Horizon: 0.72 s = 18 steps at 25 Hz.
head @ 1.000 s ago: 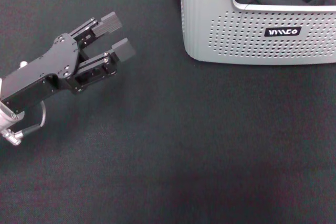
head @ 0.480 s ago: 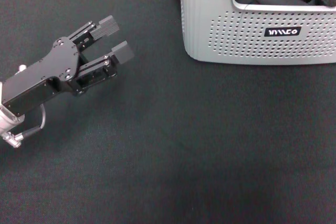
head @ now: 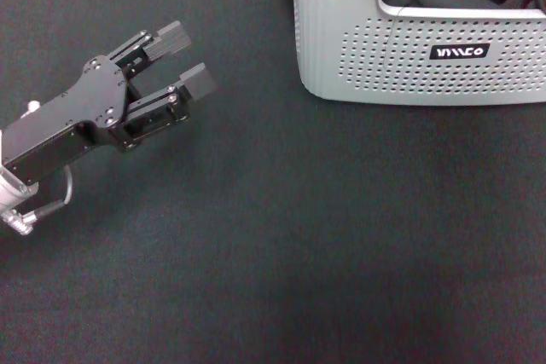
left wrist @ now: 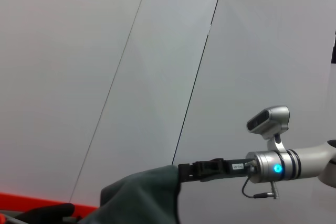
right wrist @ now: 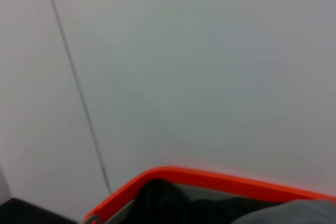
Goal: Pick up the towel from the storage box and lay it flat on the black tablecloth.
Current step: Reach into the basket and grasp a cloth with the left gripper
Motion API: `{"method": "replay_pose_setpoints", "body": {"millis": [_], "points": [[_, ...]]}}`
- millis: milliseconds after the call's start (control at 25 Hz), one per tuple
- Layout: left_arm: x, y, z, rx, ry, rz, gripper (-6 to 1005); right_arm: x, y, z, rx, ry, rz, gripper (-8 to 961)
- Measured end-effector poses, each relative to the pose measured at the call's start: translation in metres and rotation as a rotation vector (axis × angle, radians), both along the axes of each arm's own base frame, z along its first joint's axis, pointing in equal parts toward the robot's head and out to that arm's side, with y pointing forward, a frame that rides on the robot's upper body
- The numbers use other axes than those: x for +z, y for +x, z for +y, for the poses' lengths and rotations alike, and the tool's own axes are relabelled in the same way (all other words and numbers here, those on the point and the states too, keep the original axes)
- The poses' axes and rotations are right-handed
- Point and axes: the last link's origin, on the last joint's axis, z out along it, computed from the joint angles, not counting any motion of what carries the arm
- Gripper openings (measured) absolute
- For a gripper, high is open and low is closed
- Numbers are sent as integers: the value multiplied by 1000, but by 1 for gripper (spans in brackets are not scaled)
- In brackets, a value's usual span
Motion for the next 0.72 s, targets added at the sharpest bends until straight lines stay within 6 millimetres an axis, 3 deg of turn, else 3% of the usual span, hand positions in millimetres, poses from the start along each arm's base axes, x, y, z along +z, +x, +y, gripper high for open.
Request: {"method": "replay_pose_setpoints", "body": {"millis": [120,240,400,560,720], "points": [[-1,1,2,-3,1,7,806,-7,8,6,-6,18,6,811],[-1,1,2,-1,0,7,805,-11,8,9,5,19,15,750],[-1,-1,0,7,2,6,804,-1,0,8,42,72,7,669],[-2,-1,0,10,3,6,802,-6,6,17,24,58,14,588],[-2,-2,-1,13,4,7,801,-14,12,23,5,21,22,413]]}}
